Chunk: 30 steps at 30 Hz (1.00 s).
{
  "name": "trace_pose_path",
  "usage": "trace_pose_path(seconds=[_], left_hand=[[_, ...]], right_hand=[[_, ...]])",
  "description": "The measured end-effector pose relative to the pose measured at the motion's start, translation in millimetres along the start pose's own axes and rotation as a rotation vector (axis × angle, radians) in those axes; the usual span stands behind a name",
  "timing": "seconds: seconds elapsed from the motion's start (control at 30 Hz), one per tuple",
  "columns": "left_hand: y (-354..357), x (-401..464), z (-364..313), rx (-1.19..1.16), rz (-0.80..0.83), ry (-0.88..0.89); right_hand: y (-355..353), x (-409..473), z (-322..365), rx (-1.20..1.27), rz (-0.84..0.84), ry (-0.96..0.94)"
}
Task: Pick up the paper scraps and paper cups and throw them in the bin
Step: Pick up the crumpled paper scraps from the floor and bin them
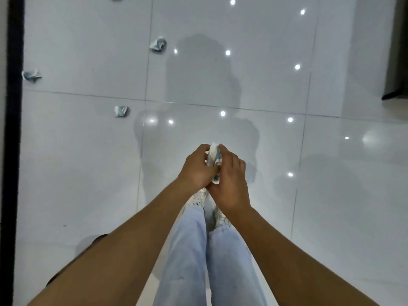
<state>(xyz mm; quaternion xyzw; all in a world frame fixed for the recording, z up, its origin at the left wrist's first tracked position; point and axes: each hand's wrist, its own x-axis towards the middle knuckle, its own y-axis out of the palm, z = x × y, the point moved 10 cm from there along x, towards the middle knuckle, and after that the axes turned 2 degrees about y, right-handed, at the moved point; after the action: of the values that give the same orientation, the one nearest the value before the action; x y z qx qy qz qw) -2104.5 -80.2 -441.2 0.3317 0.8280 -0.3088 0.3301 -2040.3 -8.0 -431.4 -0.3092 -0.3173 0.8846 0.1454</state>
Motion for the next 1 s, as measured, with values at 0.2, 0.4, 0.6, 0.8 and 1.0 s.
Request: trace_pose_path(seconds=[0.2,0.4,0.6,0.8,1.0], left_hand=[[-48,-35,2,-0.082,-0.149,0.015],[-127,-59,41,-0.04,-0.3,-0.047],[-224,-72,89,-0.026,-0.318,-0.104],[-337,-65,131,0.037,-0.325,-0.1],[-431,-45,160,0.032,-0.397,-0.111]], right_hand=[[3,-16,45,-0.091,0.085,-0.1],[22,-23,82,-0.266,0.195,-0.122],[65,-9,148,-0.359,0.288,-0.103],[123,18,238,-0.377,0.288,-0.084],[179,57,309,-0.381,0.315,-0.127]])
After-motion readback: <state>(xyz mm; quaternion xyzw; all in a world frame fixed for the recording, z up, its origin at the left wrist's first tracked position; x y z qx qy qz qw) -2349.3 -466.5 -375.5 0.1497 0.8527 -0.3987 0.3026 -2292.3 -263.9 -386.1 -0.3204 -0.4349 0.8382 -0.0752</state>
